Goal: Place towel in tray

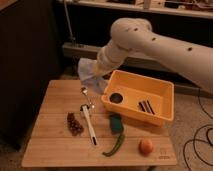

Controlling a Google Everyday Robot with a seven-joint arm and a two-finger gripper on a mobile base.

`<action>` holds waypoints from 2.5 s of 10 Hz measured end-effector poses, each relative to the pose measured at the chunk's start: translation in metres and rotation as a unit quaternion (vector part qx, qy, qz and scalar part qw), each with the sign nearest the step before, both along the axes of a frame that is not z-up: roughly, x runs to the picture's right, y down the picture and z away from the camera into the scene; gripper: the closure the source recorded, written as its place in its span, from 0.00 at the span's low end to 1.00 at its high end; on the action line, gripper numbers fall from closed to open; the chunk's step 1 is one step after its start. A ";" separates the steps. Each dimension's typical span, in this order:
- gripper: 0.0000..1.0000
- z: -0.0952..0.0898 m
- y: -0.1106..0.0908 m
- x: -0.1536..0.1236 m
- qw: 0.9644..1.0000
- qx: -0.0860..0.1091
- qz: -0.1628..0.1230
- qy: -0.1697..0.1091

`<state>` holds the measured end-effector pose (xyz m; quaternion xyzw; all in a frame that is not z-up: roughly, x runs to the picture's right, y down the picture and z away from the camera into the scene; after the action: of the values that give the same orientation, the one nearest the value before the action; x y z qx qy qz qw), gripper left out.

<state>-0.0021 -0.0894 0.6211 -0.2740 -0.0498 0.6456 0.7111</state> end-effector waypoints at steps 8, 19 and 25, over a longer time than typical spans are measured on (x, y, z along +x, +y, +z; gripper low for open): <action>1.00 0.050 -0.056 0.155 0.967 -0.036 0.134 0.213; 1.00 0.180 0.099 0.180 0.931 -0.200 0.208 0.225; 0.79 0.253 0.155 0.227 0.903 -0.235 0.336 0.128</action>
<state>0.2254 0.0655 0.8737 -0.3150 0.1061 0.8686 0.3676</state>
